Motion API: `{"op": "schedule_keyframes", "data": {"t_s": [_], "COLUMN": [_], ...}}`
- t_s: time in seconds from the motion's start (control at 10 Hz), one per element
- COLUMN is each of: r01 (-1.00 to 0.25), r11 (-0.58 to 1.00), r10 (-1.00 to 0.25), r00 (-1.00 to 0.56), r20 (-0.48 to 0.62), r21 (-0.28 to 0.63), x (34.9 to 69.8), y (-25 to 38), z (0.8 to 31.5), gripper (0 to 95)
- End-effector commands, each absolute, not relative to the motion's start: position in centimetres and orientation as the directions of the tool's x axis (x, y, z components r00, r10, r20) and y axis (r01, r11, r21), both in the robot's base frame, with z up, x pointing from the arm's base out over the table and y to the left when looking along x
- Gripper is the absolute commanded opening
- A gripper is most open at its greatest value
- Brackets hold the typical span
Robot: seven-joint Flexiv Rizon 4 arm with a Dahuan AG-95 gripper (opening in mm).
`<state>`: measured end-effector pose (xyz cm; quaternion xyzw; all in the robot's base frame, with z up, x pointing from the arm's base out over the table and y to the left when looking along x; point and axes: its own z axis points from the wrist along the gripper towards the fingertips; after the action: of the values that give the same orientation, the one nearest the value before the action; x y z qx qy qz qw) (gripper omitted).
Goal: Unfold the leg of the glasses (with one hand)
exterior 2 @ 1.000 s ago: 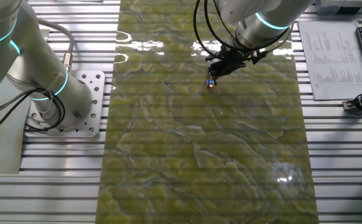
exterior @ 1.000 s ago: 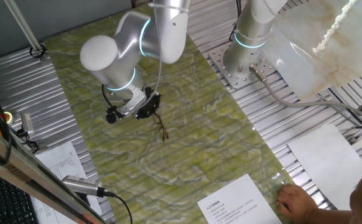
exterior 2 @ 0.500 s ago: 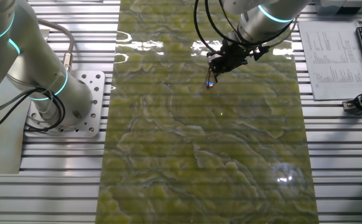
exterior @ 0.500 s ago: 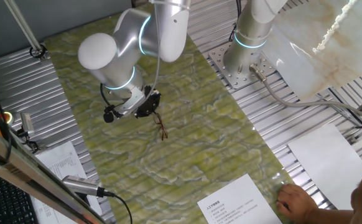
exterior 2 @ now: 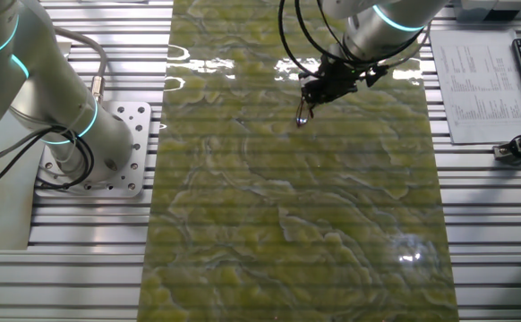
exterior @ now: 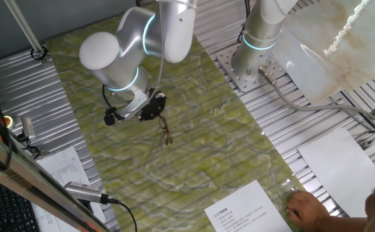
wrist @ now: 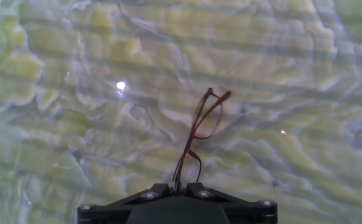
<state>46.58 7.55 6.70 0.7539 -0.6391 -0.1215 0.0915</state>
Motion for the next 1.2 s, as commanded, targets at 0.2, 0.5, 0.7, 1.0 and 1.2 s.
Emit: {"op": "schedule_keyframes", "data": {"t_s": [0.2,0.5,0.7,1.0,1.2], "r01": [-0.948,-0.947,-0.945,-0.943,-0.941], "r11": [-0.097,-0.065,-0.058,-0.051,-0.043], "r10": [-0.995,-0.998,-0.998,-0.999,-0.999], "r00": [0.088,0.057,0.050,0.044,0.036], "r20": [-0.044,-0.036,-0.034,-0.031,-0.026], "r21": [0.303,0.313,0.321,0.329,0.335], "x": [46.6,46.7,46.7,46.8,47.1], "y": [7.7,7.7,7.7,7.8,7.9], "z": [7.4,7.4,7.4,7.8,8.3], "gripper": [0.0,0.0,0.0,0.0,0.0]}}
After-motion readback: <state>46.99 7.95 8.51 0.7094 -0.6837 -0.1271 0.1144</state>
